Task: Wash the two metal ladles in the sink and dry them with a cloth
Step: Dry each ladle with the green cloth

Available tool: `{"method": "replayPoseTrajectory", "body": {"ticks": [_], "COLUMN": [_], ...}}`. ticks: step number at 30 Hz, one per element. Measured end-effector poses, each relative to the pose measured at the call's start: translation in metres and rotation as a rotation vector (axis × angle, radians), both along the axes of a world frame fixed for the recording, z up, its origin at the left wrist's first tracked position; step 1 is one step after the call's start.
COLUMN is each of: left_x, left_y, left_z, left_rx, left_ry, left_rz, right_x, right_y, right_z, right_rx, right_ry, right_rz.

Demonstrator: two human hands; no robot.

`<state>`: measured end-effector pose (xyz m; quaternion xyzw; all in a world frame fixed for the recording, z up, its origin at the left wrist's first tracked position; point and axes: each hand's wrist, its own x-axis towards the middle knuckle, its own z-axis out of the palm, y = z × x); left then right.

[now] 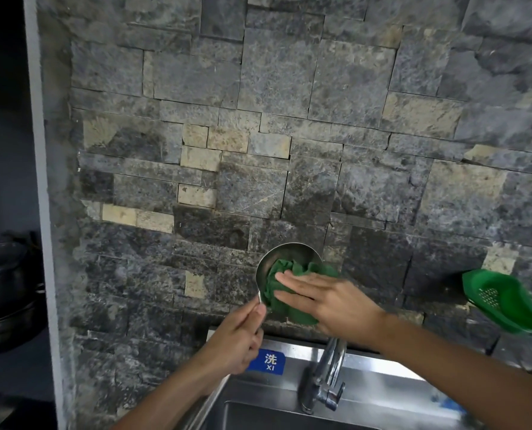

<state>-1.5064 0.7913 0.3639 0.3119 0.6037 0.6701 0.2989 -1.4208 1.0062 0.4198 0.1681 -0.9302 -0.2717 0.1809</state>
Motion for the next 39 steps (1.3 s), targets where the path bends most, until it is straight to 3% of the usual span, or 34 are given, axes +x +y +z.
{"method": "replayPoseTrajectory", "body": {"ticks": [3, 6, 8, 11, 16, 21, 25, 32, 39], "left_x": [-0.001, 0.007, 0.013, 0.016, 0.012, 0.002, 0.0, 0.004, 0.035], "left_y": [-0.004, 0.001, 0.005, 0.015, 0.021, 0.017, 0.023, 0.037, 0.057], "left_z": [-0.005, -0.006, -0.005, -0.007, -0.009, -0.023, -0.039, -0.063, -0.077], "left_rx": [-0.016, -0.035, -0.037, -0.02, 0.019, 0.02, -0.01, -0.031, -0.031], "left_ry": [-0.033, -0.081, -0.072, -0.059, -0.027, -0.022, -0.123, -0.172, -0.2], "left_rz": [-0.003, -0.02, -0.023, -0.04, -0.021, 0.032, 0.055, -0.018, -0.185], "right_x": [0.001, -0.002, -0.003, -0.01, -0.015, 0.007, 0.031, 0.071, 0.119], "right_y": [0.009, 0.012, 0.006, -0.011, -0.009, 0.002, 0.014, 0.023, -0.008], "right_z": [0.006, 0.007, 0.006, -0.005, -0.043, -0.052, -0.067, -0.135, -0.19], "right_rx": [0.204, 0.225, 0.176, -0.065, -0.417, -0.281, -0.271, -0.81, -1.15], "right_ry": [0.162, 0.316, 0.37, 0.43, 0.244, 0.097, 0.165, 0.402, 0.453], "right_rz": [0.02, 0.017, 0.006, 0.005, 0.009, -0.062, -0.175, -0.396, -0.585]}}
